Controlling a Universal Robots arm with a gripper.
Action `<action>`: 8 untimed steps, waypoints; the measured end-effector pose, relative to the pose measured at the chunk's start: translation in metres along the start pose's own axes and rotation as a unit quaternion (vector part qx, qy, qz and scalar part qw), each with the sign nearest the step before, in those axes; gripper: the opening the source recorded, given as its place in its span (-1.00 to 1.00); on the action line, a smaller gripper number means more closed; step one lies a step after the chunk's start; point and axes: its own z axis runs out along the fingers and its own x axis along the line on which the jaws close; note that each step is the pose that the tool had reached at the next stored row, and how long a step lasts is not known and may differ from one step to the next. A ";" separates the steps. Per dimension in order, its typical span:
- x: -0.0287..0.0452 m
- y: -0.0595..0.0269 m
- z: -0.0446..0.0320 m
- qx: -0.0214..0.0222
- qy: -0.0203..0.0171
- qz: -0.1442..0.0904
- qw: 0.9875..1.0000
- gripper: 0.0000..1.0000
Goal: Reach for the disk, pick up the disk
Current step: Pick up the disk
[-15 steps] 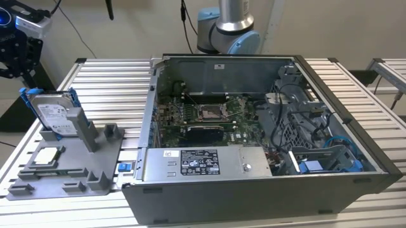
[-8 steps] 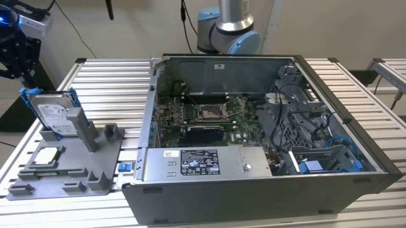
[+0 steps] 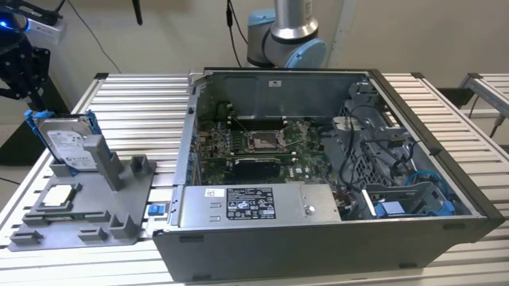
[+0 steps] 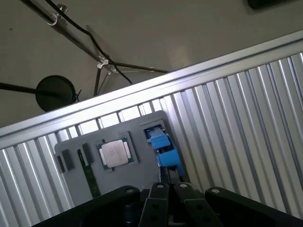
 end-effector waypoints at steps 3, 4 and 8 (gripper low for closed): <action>0.0000 -0.0001 0.0001 0.000 0.000 0.000 1.000 -1.00; -0.0001 -0.0001 0.0003 0.000 0.000 0.000 1.000 -1.00; -0.0006 -0.0001 0.0025 0.000 0.000 -0.004 1.000 1.00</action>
